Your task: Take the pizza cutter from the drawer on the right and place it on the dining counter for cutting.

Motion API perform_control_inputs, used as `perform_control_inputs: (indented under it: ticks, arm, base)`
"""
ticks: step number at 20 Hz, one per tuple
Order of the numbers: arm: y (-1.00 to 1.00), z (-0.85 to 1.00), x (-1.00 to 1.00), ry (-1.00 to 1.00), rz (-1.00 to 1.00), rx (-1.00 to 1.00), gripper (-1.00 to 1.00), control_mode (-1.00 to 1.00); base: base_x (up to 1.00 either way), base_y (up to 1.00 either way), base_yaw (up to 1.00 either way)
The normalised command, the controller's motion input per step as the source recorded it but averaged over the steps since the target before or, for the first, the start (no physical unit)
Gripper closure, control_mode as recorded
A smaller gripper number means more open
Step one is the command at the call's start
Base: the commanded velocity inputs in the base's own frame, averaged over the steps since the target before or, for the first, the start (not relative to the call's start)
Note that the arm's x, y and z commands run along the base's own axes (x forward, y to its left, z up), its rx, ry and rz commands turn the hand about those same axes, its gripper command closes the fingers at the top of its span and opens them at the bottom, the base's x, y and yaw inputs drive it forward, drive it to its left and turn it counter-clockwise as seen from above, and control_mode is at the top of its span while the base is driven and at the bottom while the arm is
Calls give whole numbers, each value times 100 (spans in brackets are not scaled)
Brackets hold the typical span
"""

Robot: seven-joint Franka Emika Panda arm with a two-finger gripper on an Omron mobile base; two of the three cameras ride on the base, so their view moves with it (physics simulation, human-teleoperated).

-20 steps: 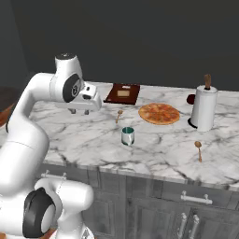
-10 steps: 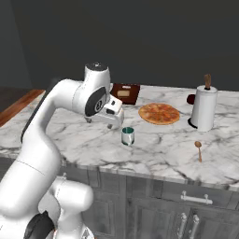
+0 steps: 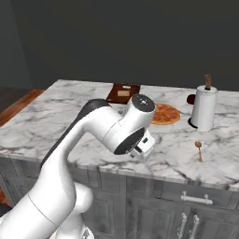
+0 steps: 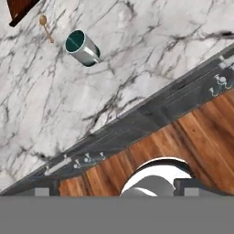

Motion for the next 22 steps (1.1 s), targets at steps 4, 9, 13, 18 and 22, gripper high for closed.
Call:
perform_control_inputs:
  ticks: [4, 9, 13, 18, 22]
  arm:
    - [-61, -44, -51, 0, -40, 26, -100, -100]
    - [-62, -54, -36, 0, -32, 24, -100, -100]
    - [-51, -45, -13, 0, -22, 19, -100, -100]
    - [-60, -58, -13, -1, -16, 18, -100, -100]
    - [-69, -63, -4, -3, -19, 15, -100, -100]
  base:
    - [0, 0, 0]
    - [0, 0, 0]
    - [0, 0, 0]
    - [0, 0, 0]
    - [0, 0, 0]
